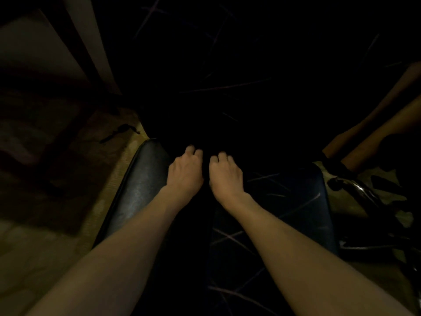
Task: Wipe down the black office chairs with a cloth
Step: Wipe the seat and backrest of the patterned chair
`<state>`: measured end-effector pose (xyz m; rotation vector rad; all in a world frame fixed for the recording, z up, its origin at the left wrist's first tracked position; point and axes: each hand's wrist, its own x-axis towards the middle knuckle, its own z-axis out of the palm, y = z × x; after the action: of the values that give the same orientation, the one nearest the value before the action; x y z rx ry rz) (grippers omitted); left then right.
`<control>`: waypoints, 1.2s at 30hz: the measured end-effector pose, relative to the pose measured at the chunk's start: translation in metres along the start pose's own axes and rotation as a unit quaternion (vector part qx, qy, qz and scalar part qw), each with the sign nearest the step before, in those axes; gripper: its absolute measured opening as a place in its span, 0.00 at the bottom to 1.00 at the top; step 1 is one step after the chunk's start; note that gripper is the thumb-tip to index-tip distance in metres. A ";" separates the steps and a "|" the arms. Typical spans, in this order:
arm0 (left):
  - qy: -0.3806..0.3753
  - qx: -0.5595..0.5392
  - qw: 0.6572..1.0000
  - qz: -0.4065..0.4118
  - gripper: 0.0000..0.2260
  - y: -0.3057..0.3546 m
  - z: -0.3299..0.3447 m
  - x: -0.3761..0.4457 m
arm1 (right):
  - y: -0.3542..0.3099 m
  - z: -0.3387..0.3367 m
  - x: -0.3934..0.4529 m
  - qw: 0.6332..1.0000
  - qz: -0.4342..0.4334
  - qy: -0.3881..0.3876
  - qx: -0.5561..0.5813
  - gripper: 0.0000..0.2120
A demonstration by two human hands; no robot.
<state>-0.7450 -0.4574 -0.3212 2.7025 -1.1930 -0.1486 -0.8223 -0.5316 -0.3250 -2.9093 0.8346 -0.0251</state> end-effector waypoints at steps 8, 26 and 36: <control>0.013 0.019 0.999 0.038 0.17 0.008 0.008 -0.091 | -0.015 0.005 -0.091 0.999 0.038 0.004 -0.012 0.26; 0.054 0.003 0.998 0.026 0.21 0.027 0.019 -0.027 | 0.023 0.005 -0.032 0.998 0.015 0.053 -0.026 0.19; 0.035 0.025 0.998 0.039 0.10 0.036 0.020 0.017 | 0.040 0.000 0.001 0.998 0.047 0.030 -0.014 0.12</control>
<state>-0.7626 -0.4966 -0.3339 2.6750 -1.2951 -0.0121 -0.8424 -0.5653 -0.3300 -2.9043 0.9898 -0.0943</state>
